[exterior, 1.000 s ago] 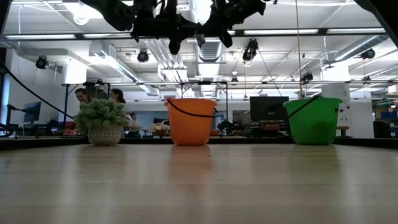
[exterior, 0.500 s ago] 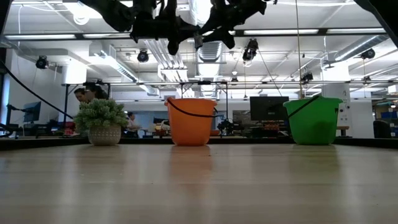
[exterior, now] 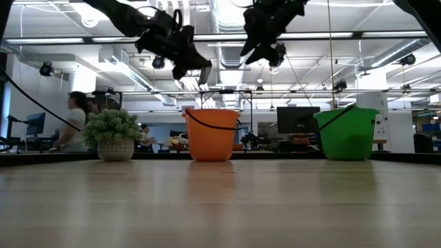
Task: Organize candy in baskets
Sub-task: Put the white chocolate bar into the orange bucket
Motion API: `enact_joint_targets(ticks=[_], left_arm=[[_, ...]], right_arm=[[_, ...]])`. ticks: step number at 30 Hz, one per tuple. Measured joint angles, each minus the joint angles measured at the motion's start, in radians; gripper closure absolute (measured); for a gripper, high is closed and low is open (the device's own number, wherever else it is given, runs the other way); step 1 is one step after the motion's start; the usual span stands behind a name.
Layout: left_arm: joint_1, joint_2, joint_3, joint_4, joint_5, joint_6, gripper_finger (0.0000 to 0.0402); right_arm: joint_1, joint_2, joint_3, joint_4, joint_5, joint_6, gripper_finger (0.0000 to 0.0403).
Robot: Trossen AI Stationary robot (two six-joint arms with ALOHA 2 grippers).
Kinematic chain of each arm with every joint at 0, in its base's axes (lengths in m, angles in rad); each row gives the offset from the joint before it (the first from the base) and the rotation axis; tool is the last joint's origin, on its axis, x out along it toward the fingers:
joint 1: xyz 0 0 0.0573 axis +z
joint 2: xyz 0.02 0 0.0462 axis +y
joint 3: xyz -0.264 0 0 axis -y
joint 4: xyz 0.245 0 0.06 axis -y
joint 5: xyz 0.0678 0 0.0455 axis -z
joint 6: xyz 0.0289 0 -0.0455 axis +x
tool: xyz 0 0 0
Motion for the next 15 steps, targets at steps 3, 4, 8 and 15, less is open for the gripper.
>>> enact_joint_targets(ticks=[3,4,8,15], left_arm=[[0.000,0.006,0.000,-0.052,-0.020,0.044,0.0400],[0.000,0.010,0.000,-0.059,-0.021,0.045,0.0400],[-0.003,0.029,0.000,-0.063,-0.021,0.046,0.0400],[-0.029,0.095,0.000,-0.067,-0.019,0.046,0.0400]], right_arm=[[0.000,0.000,0.000,-0.023,0.063,-0.010,0.0248],[0.000,0.000,0.000,-0.027,0.079,-0.010,0.0250],[0.000,0.000,-0.001,-0.033,0.090,0.008,0.0255],[0.000,0.000,-0.003,-0.044,0.090,0.008,0.0260]])
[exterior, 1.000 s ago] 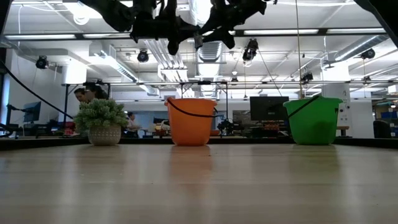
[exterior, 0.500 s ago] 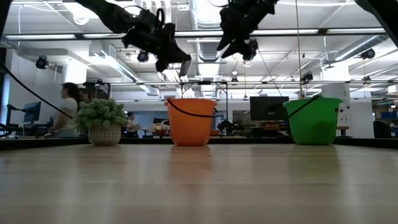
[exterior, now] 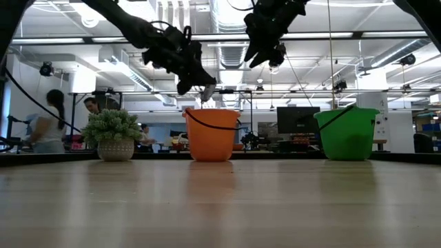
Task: Organize candy in baskets
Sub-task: Put the white chocolate bar into the orange bucket
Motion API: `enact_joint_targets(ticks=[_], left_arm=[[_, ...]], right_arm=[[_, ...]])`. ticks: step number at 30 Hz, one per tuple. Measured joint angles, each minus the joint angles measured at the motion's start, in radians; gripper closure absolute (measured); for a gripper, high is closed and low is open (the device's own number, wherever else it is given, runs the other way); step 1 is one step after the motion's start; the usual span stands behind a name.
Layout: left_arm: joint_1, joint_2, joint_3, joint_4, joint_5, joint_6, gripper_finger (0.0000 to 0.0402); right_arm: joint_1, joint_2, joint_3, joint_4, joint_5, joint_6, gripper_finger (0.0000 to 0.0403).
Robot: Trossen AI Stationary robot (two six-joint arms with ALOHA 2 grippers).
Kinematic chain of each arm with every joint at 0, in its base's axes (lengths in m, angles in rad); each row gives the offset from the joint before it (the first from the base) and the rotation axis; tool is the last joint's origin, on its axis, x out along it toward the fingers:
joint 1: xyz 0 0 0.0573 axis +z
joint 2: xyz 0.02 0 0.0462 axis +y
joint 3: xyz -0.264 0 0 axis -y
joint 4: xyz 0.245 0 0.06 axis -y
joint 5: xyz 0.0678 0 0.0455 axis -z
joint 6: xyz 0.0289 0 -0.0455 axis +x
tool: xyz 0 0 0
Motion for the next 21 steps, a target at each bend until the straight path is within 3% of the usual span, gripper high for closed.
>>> enact_joint_targets(ticks=[9,21], left_arm=[[-0.013,0.061,0.000,0.030,0.014,0.003,0.0391],[-0.014,0.064,0.000,0.026,0.013,-0.019,0.0288]], right_arm=[[0.000,0.000,0.000,0.002,0.000,0.016,0.0258],[0.000,0.000,0.000,0.003,0.002,0.016,0.0255]])
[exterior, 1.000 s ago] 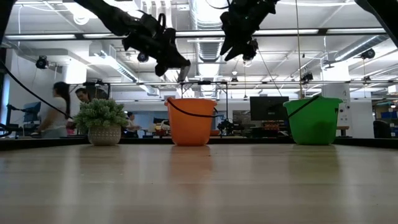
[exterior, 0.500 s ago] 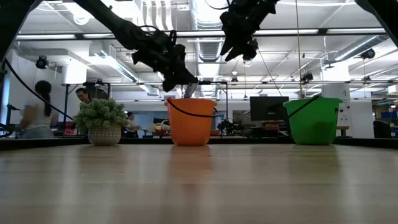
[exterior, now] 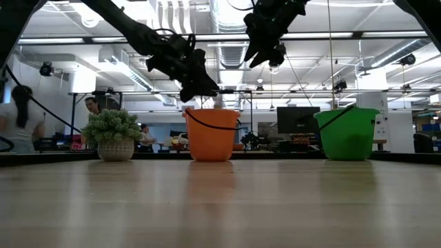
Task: Organize candy in baskets
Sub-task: Put the white chocolate bar into the orange bucket, then put the red candy into the green bucket
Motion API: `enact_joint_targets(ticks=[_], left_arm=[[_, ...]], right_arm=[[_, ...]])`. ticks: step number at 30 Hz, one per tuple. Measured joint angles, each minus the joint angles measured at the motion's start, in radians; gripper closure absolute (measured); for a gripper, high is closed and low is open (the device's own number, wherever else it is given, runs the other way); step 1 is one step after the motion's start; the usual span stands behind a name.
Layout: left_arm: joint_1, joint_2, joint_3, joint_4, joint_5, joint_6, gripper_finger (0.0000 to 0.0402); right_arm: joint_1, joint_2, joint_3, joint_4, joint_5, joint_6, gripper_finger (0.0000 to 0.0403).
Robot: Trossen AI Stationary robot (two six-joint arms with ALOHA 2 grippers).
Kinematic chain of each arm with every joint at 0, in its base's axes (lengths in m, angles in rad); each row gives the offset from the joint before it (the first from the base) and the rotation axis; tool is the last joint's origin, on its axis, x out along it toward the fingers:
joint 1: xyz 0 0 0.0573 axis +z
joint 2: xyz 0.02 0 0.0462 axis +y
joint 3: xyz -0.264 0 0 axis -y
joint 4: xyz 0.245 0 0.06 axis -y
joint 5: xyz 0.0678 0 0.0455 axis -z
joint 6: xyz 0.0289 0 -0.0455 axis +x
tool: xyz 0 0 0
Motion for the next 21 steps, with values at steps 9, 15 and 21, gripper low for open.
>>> enact_joint_targets(ticks=[9,15,21], left_arm=[[0.000,-0.011,0.000,-0.104,-0.003,0.013,0.0254],[-0.007,-0.039,0.105,-0.512,-0.004,0.184,0.0253],[-0.035,-0.049,0.284,-0.941,-0.078,0.271,0.0253]], right_arm=[[0.000,0.000,0.000,0.000,0.000,-0.002,0.0263],[0.000,0.000,-0.001,0.000,-0.001,-0.055,0.0260],[0.000,0.000,-0.001,0.000,-0.001,-0.104,0.0263]])
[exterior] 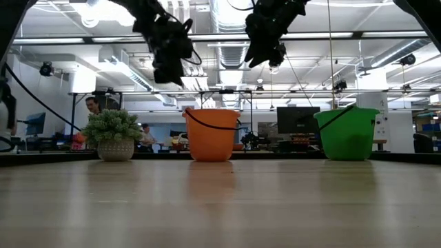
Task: Organize candy in baskets
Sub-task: Put the red candy into the green bucket
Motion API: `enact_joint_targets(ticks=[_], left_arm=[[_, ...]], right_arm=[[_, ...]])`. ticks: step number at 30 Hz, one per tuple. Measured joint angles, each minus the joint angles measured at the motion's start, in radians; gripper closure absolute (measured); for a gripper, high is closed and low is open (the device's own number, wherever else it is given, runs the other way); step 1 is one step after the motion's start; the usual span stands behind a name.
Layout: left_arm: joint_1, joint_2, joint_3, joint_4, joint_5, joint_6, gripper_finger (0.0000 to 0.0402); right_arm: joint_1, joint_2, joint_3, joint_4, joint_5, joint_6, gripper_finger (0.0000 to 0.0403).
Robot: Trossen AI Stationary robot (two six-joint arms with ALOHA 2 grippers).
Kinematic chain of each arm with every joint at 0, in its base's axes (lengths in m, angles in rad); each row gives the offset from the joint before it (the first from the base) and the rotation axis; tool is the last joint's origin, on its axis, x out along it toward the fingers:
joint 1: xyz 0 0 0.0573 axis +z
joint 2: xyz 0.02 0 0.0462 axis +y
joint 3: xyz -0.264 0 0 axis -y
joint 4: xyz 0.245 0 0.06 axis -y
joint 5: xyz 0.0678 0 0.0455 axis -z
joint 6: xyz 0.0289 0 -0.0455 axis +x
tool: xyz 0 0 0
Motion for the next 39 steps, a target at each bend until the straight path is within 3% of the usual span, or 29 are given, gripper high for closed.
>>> enact_joint_targets(ticks=[6,14,33,39], left_arm=[[-0.055,-0.017,0.098,-0.273,-0.184,-0.053,0.0253],[-0.169,-0.069,0.092,-0.403,-0.312,-0.202,0.0253],[-0.472,-0.247,0.018,-0.413,-0.401,-0.409,0.0253],[-0.573,-0.343,-0.070,-0.412,-0.408,-0.488,0.0253]], right_arm=[[0.000,0.000,0.000,0.000,0.000,-0.029,0.0265],[0.000,0.000,0.000,-0.002,0.003,-0.071,0.0260],[0.000,0.000,0.000,-0.081,0.004,-0.073,0.0266],[0.006,0.000,0.000,-0.145,0.004,-0.039,0.0270]])
